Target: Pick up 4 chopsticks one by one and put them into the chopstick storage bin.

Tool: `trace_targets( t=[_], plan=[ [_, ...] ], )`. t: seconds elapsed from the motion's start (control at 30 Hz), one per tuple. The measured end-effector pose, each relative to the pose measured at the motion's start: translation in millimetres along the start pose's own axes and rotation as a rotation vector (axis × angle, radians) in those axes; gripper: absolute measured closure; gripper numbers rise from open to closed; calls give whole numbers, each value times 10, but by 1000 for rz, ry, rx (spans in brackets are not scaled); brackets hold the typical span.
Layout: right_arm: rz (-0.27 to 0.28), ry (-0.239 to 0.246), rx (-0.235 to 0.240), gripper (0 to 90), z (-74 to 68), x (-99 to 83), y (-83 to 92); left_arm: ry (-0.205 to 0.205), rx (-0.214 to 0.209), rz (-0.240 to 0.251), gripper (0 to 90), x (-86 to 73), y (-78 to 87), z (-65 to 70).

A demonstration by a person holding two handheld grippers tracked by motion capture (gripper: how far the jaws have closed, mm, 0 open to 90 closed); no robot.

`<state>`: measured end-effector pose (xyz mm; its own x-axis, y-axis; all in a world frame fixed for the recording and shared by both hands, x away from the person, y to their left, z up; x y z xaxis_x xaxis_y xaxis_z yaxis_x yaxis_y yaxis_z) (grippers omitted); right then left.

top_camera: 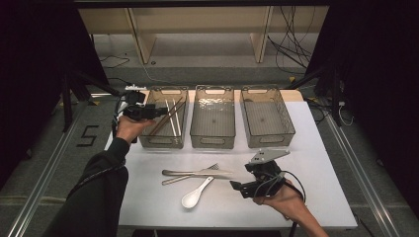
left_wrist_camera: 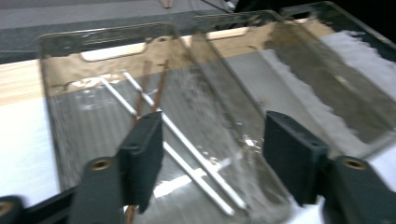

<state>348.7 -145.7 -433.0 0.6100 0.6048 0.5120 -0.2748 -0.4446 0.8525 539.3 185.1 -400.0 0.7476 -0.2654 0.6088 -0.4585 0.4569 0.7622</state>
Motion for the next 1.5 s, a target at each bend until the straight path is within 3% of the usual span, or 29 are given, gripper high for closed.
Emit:
trace_targets(
  t=[0.27,0.47,0.77,1.03,1.27,1.5],
  plan=[
    [3,-11,-7,250,25,-5,18,-108,-80,15,228,-246,191,405],
    [2,-25,-21,250,53,-10,26,-163,-86,-14,206,-391,196,491],
    [-7,-49,-41,250,135,-43,43,-206,-71,-50,193,-636,186,585],
    [-21,-78,-60,250,209,-78,46,-217,-94,-20,180,-823,265,704],
    [-39,-107,-68,250,293,-134,40,-193,-115,43,166,-933,330,760],
    [-57,-134,-70,250,368,-182,29,-182,-115,58,165,-1054,354,771]
  ],
)
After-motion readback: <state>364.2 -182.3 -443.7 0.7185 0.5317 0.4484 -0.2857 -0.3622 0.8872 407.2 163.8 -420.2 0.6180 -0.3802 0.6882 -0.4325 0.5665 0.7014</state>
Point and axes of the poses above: each handheld gripper's, and its own axes: y roughly backward along the jaws, x roughly out of its top, z roughly to its right, the point moved 5 cm from there along -y, roughly forward along the jaws, and after that the axes turned 15 degrees about -z, right-handed, at the moved point
